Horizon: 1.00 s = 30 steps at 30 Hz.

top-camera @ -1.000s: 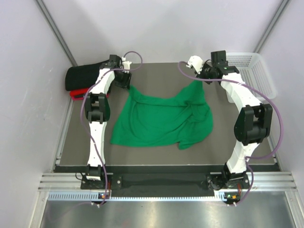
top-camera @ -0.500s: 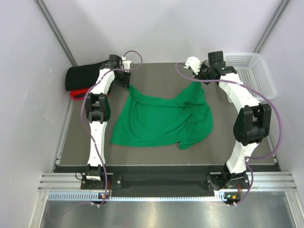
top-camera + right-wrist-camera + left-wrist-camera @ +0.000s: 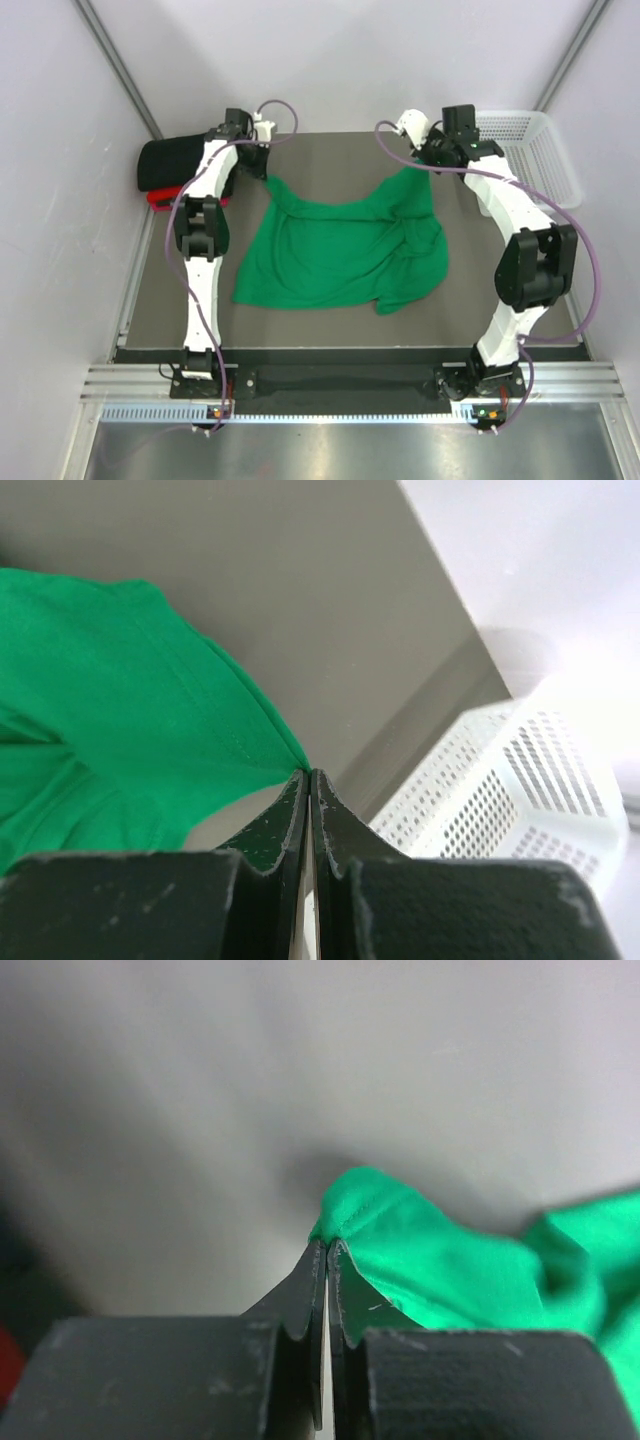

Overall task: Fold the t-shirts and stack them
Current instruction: Flatten the tshirt out

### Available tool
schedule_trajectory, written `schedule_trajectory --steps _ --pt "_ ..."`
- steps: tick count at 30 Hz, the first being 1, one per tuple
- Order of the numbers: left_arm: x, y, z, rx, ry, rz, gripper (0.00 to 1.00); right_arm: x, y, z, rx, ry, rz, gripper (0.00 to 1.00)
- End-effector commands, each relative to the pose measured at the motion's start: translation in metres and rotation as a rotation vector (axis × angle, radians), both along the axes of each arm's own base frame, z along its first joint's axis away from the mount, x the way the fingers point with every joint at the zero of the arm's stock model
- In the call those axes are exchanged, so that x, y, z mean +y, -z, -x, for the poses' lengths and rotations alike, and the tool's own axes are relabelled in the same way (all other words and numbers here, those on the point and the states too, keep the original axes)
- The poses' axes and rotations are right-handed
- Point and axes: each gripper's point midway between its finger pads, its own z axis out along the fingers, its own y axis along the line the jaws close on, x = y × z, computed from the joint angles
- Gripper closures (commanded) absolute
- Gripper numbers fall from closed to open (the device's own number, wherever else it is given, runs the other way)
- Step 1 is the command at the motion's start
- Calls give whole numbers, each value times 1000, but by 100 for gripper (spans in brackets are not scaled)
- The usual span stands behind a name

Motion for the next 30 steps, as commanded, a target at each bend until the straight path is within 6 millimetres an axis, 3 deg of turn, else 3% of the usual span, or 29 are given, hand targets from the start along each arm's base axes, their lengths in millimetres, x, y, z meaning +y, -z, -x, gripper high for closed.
schedule_trajectory --steps 1,2,3,5,6,8,9,11,13,17,19,20,22,23,26,30 --pt "14 -184 4 -369 -10 -6 100 -11 -131 3 -295 111 -146 100" --pt "16 -172 1 -362 -11 -9 100 -12 -145 8 -323 115 -161 100" --pt "20 -197 18 -410 -14 -17 100 -13 -158 13 -349 116 -174 100" --pt "25 -230 26 -525 -8 -41 100 -16 -190 32 -410 115 -210 100" --pt "28 -252 45 -568 -10 -51 100 -17 -200 39 -430 112 -220 100" --pt "31 -273 62 -616 -9 -66 100 -19 -229 63 -483 111 -250 100" --pt "32 -292 80 -650 -11 -66 100 -21 -241 71 -504 112 -263 100" --pt "31 -308 101 -682 -4 -56 100 -25 -267 98 -558 109 -289 100" --pt "31 -332 134 -738 0 -49 100 -28 -279 115 -583 106 -288 100" --pt "31 -377 198 -845 9 -34 100 -35 -312 174 -649 85 -313 100" --pt "32 -385 219 -862 13 -39 100 -37 -319 197 -663 75 -323 100" --pt "32 -398 238 -902 22 -38 100 -41 -331 220 -704 67 -337 100" --pt "33 -405 259 -922 37 -49 100 -42 -334 245 -706 50 -342 100" --pt "34 -416 277 -963 35 -51 100 -41 -342 270 -735 15 -355 100" --pt "37 -437 314 -1041 37 -70 100 -42 -353 318 -771 -32 -377 100" --pt "43 -465 352 -1132 19 -92 100 -55 -383 376 -878 -22 -381 100"
